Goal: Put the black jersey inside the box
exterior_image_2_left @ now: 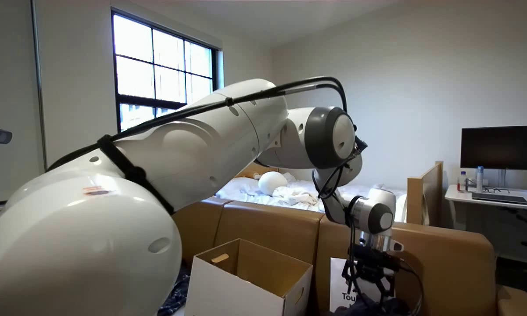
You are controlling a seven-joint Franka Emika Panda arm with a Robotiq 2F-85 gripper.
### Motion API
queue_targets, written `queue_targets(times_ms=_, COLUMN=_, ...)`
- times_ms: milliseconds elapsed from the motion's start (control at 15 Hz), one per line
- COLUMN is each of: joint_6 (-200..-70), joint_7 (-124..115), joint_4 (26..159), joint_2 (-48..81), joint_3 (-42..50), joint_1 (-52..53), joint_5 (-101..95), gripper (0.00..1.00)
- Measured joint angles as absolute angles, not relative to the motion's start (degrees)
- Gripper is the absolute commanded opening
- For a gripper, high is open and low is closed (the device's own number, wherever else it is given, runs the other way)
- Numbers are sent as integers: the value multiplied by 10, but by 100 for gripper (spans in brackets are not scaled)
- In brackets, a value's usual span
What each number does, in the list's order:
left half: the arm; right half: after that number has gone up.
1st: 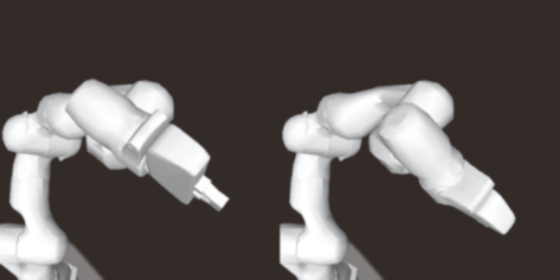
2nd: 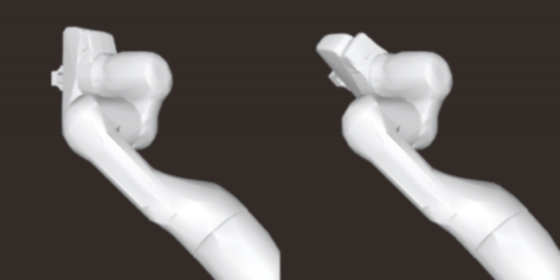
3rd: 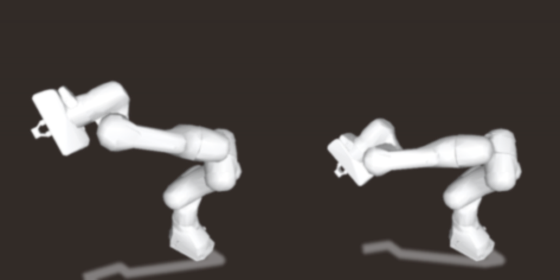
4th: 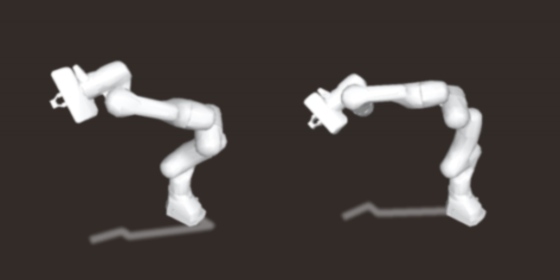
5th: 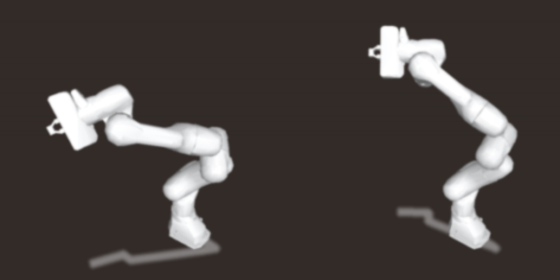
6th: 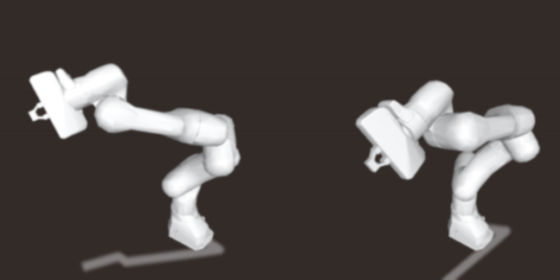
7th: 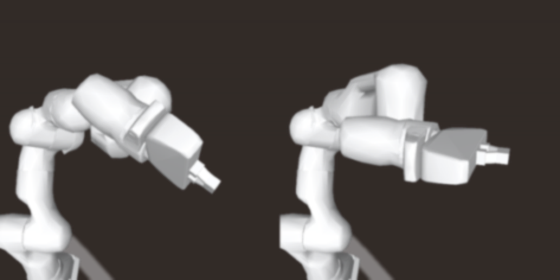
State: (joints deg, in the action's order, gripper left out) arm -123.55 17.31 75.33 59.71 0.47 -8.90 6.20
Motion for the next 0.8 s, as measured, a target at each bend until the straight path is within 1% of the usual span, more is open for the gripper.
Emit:
queue_targets(times_ms=133, joint_6=-1237, joint_7=164, joint_4=725, joint_2=643, joint_3=10, joint_1=-82, joint_5=44, gripper=100)
queue_targets(times_ms=333, joint_6=-1237, joint_7=164, joint_4=645, joint_2=711, joint_3=12, joint_1=-79, joint_5=22, gripper=100)
queue_targets(times_ms=733, joint_6=-1156, joint_7=165, joint_4=459, joint_2=846, joint_3=17, joint_1=-80, joint_5=18, gripper=100)
queue_targets(times_ms=800, joint_6=-1154, joint_7=165, joint_4=450, joint_2=858, joint_3=16, joint_1=-80, joint_5=16, gripper=100)
